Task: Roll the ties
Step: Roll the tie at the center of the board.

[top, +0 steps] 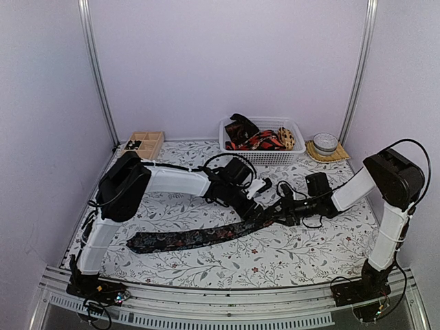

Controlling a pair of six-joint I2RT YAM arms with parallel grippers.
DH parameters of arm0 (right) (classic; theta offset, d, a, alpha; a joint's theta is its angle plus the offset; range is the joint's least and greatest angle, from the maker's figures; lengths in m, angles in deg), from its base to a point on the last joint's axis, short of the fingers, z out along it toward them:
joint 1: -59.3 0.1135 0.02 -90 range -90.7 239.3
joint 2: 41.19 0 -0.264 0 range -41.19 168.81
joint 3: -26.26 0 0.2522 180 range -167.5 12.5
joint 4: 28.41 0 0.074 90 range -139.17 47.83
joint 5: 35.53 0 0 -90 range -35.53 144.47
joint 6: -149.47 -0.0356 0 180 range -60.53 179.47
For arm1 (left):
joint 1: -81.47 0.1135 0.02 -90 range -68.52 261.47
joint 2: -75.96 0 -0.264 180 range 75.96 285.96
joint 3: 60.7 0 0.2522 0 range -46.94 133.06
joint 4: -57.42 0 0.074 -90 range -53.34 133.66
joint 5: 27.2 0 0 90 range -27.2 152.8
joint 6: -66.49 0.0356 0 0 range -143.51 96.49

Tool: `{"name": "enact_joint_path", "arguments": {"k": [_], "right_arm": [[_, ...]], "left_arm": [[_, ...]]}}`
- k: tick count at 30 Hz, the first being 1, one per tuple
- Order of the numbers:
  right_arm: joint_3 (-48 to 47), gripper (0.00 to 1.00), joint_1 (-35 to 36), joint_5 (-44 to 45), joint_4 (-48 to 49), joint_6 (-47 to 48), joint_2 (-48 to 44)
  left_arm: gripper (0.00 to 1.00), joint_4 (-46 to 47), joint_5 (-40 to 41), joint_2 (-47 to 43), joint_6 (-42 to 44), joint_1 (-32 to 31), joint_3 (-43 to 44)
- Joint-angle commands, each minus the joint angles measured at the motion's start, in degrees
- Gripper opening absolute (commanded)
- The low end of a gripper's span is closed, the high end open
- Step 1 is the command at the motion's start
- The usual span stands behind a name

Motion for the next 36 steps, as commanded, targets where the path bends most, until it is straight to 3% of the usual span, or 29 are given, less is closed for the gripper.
{"name": "enact_joint_path", "arguments": {"k": [1, 10, 16, 21, 27, 36], "right_arm": [[0.4, 0.44, 2.1, 2.6, -4.3, 0.6, -1.8], [-0.4, 0.31, 2.4, 5.8, -8.2, 2.3, -3.1], [-3.1, 0.27, 2.4, 9.7, -15.0, 5.2, -5.1], [-8.1, 0.26, 2.4, 19.6, -28.9, 12.5, -10.0], [-13.2, 0.25, 2.8, 34.2, -43.3, 21.3, -15.1], [-15.9, 0.24, 7.5, 53.6, -48.8, 25.7, -15.1]], "left_arm": [[0.77, -4.2, 0.5, 3.3, -1.8, -1.4, -0.8], [0.77, -4.2, 1.0, 2.5, -1.5, -1.4, -1.2], [0.89, -3.2, -0.4, -1.8, -1.3, -0.6, -5.1], [0.97, -2.1, -0.5, -7.3, -3.1, 1.1, -11.5], [0.96, -0.2, 1.2, -11.5, -6.7, 3.2, -21.0], [0.90, 2.3, -0.9, -14.1, -8.7, 3.3, -28.3]]}}
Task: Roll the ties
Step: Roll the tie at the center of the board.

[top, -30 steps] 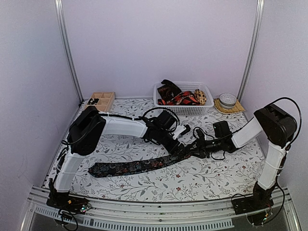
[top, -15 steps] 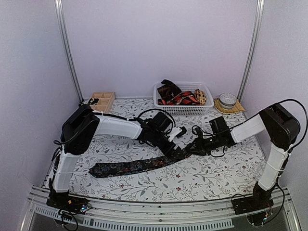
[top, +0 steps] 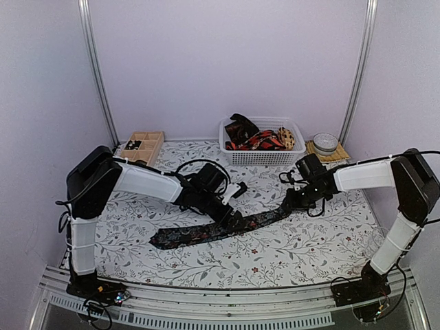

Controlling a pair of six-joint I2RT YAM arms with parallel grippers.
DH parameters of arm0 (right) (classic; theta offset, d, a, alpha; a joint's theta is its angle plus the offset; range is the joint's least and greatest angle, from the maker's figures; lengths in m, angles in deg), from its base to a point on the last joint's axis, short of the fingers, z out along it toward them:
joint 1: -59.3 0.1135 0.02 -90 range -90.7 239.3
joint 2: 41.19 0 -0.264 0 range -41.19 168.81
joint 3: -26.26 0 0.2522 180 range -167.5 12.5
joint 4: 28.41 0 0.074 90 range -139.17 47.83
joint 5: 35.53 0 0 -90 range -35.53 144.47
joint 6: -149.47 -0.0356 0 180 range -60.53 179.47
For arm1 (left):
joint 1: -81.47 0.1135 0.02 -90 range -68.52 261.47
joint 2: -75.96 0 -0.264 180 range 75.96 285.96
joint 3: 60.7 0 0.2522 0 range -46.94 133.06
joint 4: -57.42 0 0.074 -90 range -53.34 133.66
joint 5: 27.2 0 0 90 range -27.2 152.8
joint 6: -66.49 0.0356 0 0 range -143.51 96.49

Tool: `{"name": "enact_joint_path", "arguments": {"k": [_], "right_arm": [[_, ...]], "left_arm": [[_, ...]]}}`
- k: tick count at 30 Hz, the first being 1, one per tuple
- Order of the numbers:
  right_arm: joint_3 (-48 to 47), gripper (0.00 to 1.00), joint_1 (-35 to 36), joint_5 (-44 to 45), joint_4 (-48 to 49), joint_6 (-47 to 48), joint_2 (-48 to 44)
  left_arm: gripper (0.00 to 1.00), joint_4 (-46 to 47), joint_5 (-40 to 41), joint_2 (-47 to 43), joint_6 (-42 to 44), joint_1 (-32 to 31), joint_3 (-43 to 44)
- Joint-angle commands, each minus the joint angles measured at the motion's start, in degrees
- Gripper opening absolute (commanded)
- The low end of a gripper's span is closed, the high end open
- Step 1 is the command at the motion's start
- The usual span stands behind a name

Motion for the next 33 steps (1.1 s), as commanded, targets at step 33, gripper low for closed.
{"name": "enact_joint_path", "arguments": {"k": [33], "right_arm": [[-2.8, 0.31, 22.4, 49.2, 0.0, 7.8, 9.4]], "left_arm": [[0.71, -1.5, -5.6, -3.1, -8.0, 3.1, -12.3]]}}
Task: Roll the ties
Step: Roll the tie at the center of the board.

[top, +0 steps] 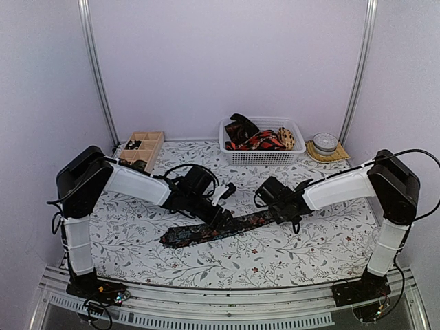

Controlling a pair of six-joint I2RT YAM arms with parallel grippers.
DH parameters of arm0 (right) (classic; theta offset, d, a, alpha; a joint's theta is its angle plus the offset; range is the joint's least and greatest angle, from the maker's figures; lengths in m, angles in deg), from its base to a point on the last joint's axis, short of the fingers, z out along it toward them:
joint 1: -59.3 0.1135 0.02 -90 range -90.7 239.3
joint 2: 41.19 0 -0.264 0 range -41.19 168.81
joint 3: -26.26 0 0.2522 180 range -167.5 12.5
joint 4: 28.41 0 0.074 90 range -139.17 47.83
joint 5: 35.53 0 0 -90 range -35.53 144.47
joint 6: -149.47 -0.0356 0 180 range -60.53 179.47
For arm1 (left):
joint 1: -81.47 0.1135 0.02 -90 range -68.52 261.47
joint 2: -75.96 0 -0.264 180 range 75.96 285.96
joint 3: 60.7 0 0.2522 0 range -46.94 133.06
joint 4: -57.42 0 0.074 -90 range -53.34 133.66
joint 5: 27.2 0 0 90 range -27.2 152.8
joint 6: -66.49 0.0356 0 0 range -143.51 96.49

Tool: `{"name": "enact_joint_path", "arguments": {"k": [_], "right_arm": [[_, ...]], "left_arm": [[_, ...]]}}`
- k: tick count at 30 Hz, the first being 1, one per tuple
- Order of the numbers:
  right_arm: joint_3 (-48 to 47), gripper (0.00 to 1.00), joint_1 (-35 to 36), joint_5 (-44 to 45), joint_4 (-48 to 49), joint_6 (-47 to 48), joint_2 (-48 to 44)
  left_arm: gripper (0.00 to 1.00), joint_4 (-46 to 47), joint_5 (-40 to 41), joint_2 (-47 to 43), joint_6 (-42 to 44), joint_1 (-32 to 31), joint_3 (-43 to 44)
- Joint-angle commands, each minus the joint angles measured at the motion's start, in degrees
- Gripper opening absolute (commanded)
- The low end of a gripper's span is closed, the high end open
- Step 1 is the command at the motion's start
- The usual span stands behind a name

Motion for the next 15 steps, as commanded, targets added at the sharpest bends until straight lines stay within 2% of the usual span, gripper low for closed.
{"name": "enact_joint_path", "arguments": {"k": [1, 7, 15], "right_arm": [[2.5, 0.34, 0.7, -3.0, 4.3, 1.8, 1.2], [2.3, 0.49, 0.9, -7.8, 4.4, 2.6, 0.6], [0.1, 0.62, 0.8, -12.4, 0.2, 2.1, -2.1]], "left_arm": [[0.71, -7.4, -0.4, 1.5, -1.6, 0.5, -2.9], [0.71, -7.3, -0.7, 1.9, -1.7, 0.7, -2.9], [0.70, -7.6, -0.8, 2.7, -1.6, 0.7, -2.0]]}}
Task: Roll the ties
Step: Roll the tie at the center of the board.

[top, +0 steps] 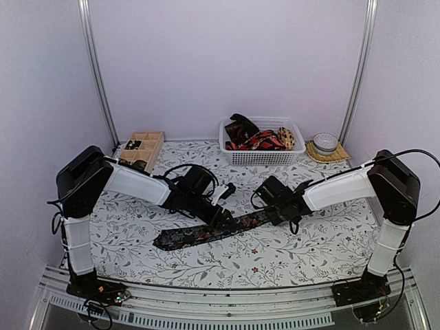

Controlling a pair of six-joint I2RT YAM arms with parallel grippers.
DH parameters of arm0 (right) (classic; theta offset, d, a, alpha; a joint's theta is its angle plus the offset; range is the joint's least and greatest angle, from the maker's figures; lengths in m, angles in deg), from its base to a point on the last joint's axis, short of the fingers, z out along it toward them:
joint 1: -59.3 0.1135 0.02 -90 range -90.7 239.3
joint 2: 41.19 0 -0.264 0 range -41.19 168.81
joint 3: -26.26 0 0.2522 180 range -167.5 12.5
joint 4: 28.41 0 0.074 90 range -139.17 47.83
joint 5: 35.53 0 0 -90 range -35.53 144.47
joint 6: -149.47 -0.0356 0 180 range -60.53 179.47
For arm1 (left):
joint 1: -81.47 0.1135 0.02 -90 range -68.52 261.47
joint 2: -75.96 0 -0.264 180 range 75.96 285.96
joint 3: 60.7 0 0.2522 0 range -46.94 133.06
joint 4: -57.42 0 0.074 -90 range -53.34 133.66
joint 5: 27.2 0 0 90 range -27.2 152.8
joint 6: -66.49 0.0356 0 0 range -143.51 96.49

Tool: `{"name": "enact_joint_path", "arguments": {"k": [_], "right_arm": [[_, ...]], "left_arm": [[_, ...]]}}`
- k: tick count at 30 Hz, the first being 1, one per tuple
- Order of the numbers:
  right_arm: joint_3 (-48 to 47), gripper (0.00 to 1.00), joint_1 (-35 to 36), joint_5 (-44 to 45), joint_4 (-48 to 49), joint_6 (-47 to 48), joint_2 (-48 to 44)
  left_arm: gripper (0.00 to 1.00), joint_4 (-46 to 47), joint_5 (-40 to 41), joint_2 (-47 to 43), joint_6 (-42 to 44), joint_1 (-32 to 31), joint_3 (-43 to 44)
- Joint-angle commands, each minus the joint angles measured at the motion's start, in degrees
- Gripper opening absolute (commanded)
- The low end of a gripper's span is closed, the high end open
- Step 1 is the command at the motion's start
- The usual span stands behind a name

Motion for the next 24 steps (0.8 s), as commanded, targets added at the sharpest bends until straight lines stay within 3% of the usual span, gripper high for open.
{"name": "enact_joint_path", "arguments": {"k": [1, 9, 24], "right_arm": [[-1.1, 0.63, 0.6, -5.6, -4.1, -0.2, -2.5], [-4.1, 0.72, 0.5, -6.2, -8.7, 0.7, -5.7], [-6.8, 0.77, 0.4, -7.9, -9.7, 1.0, -11.2]], "left_arm": [[0.70, -8.0, -0.1, 2.9, -1.3, 0.4, -1.7], [0.70, -8.1, -0.3, 3.9, -1.3, 0.4, -0.4], [0.70, -8.6, -0.2, 5.2, -1.3, 0.4, 1.6]]}}
